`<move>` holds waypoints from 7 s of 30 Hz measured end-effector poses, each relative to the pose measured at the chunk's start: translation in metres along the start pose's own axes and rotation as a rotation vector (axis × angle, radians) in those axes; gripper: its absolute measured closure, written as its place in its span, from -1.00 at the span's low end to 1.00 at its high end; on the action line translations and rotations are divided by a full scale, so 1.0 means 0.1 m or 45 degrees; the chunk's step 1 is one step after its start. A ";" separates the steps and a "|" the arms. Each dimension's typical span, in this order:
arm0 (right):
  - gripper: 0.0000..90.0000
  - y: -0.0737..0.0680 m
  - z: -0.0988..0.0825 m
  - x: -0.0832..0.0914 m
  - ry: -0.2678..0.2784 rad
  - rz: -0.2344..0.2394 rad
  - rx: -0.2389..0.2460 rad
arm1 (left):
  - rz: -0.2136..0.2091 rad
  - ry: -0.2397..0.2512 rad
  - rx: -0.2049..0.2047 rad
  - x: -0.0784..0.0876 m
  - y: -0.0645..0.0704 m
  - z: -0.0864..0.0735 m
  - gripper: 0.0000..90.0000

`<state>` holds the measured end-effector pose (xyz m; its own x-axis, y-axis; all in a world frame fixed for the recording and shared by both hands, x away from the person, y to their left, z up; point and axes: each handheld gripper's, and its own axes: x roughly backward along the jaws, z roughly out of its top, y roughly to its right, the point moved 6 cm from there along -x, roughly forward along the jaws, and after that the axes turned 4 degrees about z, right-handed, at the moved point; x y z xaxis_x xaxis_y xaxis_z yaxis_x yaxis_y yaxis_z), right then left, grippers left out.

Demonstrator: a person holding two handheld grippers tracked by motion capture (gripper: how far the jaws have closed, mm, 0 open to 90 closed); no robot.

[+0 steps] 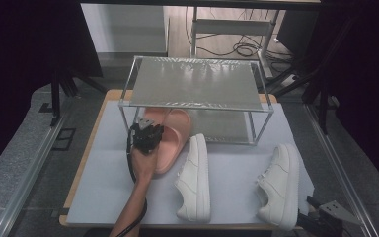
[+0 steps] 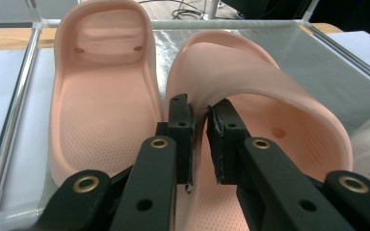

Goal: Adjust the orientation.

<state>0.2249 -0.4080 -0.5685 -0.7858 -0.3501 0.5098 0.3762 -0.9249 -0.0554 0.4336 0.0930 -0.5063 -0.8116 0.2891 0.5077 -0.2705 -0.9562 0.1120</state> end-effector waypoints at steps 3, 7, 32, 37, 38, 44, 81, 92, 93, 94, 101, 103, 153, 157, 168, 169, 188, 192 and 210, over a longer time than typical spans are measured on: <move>-0.42 0.00 0.00 0.00 0.000 0.000 0.000 | 0.025 0.000 0.000 -0.05 0.00 0.01 0.79; -0.42 0.00 0.00 0.00 0.001 0.002 -0.001 | 0.031 -0.010 0.024 -0.13 0.01 -0.02 0.79; -0.42 0.00 0.00 0.00 0.002 0.000 -0.001 | -0.145 -0.043 -0.030 0.32 -0.02 -0.17 0.67; -0.42 0.00 0.00 0.00 0.003 0.000 -0.002 | -0.177 -0.073 -0.074 0.51 -0.04 -0.32 0.81; -0.42 0.00 0.00 0.00 0.003 -0.001 -0.002 | -0.186 -0.089 -0.089 0.57 -0.05 -0.40 0.87; -0.42 0.00 0.00 0.00 0.003 -0.002 -0.003 | -0.195 -0.136 -0.136 0.70 -0.04 -0.59 0.98; -0.42 0.00 0.00 0.00 0.005 -0.002 -0.004 | -0.214 -0.219 -0.275 0.55 0.33 -0.87 0.99; -0.42 0.00 0.00 0.00 0.006 -0.002 -0.004 | -0.207 -0.191 -0.262 0.46 0.35 -0.70 0.98; -0.42 0.00 0.00 0.00 0.006 -0.002 -0.005 | -0.215 -0.188 -0.267 0.47 0.38 -0.70 0.98; -0.42 0.00 0.00 0.00 0.006 -0.002 -0.005 | -0.219 -0.191 -0.276 0.47 0.40 -0.70 0.98; -0.42 0.00 0.00 0.00 0.006 -0.002 -0.004 | -0.210 -0.204 -0.297 0.40 0.44 -0.68 0.98; -0.42 0.00 0.00 0.00 0.006 -0.001 -0.004 | -0.209 -0.204 -0.295 0.37 0.45 -0.67 0.98; -0.42 0.00 -0.01 0.00 0.008 0.000 -0.003 | -0.141 -0.224 -0.253 -0.40 0.41 -0.34 0.99; -0.42 0.00 -0.01 0.00 0.011 -0.001 -0.003 | -0.140 -0.226 -0.241 -0.44 0.40 -0.33 0.99; -0.42 0.00 -0.01 0.00 0.013 -0.004 -0.002 | -0.165 -0.189 -0.236 -0.27 0.42 -0.32 0.94; -0.42 0.00 -0.01 0.00 0.013 -0.004 -0.002 | -0.168 -0.188 -0.239 -0.25 0.42 -0.32 0.93; -0.42 0.00 -0.01 0.00 0.014 -0.006 -0.002 | -0.167 -0.153 -0.276 0.18 0.34 -0.33 0.39; -0.42 0.00 -0.01 0.00 0.014 -0.006 0.000 | -0.172 -0.153 -0.286 0.27 0.32 -0.35 0.27; -0.42 0.00 0.02 0.00 -0.027 0.003 0.003 | -0.203 -0.174 -0.313 0.67 0.14 -0.61 -0.27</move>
<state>0.2259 -0.4076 -0.5668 -0.7743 -0.3488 0.5281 0.3791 -0.9238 -0.0543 0.3434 0.1016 -0.5228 -0.6762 0.4094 0.6125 -0.5194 -0.8546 -0.0021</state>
